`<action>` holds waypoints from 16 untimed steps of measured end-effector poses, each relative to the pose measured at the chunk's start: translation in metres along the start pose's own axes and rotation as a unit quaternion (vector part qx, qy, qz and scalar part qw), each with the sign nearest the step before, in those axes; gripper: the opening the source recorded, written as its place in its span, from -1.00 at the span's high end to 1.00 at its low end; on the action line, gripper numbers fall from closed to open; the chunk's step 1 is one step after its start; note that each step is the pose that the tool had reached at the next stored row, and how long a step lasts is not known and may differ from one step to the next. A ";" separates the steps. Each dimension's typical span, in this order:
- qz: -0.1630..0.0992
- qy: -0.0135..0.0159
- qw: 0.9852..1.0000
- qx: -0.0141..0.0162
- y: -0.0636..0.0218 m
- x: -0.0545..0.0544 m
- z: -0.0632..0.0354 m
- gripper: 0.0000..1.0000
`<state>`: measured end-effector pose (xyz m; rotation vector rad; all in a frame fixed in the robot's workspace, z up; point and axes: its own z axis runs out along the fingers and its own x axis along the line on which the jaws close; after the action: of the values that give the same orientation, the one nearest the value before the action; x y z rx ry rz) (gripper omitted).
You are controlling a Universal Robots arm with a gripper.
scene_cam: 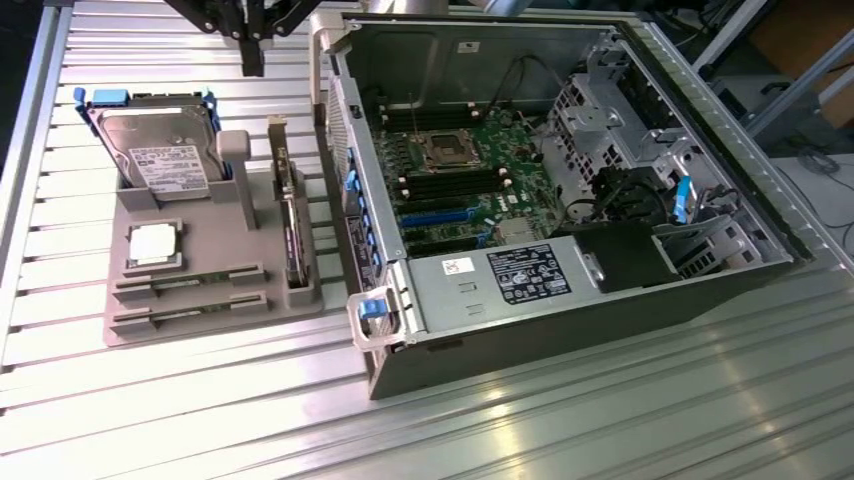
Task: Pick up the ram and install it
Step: 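Reach for the ram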
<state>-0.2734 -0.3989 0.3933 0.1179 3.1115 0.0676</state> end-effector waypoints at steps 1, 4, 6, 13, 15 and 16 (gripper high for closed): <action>0.000 0.000 1.000 0.000 -0.0002 0.002 -0.0001 0.79; 0.000 0.000 1.000 0.000 -0.0003 0.004 -0.0001 0.79; 0.000 0.000 1.000 0.000 -0.0005 0.006 -0.0002 0.79; 0.000 0.000 1.000 0.000 -0.0008 0.011 -0.0003 0.79; 0.000 0.000 1.000 0.000 -0.0010 0.013 -0.0004 0.79; 0.000 0.000 1.000 0.000 -0.0011 0.014 -0.0004 0.79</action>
<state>-0.2879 -0.3989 0.3933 0.1180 3.1114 0.0677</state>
